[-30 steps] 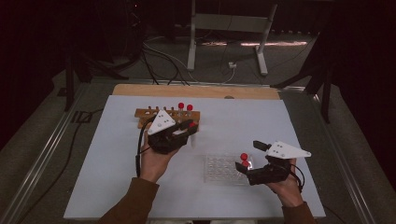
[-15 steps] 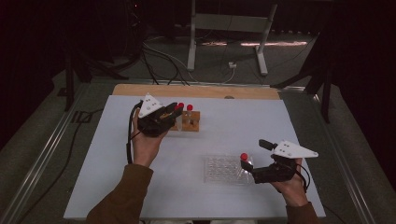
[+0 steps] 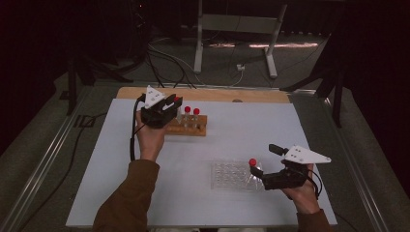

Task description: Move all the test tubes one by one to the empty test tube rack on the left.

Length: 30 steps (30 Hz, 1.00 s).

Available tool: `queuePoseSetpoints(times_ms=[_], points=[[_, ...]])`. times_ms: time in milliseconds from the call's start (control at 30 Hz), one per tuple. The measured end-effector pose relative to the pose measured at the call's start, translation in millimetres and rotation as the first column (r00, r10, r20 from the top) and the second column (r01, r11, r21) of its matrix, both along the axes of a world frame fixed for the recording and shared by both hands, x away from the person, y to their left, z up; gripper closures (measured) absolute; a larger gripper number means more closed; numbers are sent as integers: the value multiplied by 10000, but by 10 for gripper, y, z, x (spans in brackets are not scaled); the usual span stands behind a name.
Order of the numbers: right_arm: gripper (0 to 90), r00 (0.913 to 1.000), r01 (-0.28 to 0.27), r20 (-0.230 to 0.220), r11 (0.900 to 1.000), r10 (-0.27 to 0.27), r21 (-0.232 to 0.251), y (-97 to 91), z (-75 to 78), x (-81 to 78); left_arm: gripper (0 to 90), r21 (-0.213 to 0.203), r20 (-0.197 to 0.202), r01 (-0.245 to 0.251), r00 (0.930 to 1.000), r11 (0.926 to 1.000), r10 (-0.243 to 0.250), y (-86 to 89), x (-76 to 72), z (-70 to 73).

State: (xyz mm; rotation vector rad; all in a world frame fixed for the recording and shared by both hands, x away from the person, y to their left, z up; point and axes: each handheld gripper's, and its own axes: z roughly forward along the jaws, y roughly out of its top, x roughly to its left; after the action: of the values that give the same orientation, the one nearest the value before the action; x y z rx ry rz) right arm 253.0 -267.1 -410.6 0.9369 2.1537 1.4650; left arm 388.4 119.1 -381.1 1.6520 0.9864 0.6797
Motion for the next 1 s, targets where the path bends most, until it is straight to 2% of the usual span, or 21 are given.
queuePoseSetpoints(times_ms=[300, 400, 533, 733, 1000], points=[[0, 10000, 9, 62, 9999, -9, 112, -10, 8, -1, 710, 124, -82, -655, 9978, 9978, 656, -11, 132, -70], [0, 10000, -8, 92, 9999, 7, 129, -4, 10, -1, 710, 42, -29, -772, 9970, 9970, 772, -18, 155, -80], [0, 9999, -65, 90, 9999, 64, 138, 7, 11, -1, 709, 96, -10, -881, 9961, 9961, 881, -31, 177, -92], [0, 9999, -88, 121, 9999, 87, 140, 8, 17, -8, 709, 180, -278, -992, 9946, 9949, 997, -34, 227, -154], [0, 9999, -102, 132, 9998, 100, 181, 4, 22, -13, 708, 343, -564, -908, 9941, 9953, 926, -102, 255, -251]])
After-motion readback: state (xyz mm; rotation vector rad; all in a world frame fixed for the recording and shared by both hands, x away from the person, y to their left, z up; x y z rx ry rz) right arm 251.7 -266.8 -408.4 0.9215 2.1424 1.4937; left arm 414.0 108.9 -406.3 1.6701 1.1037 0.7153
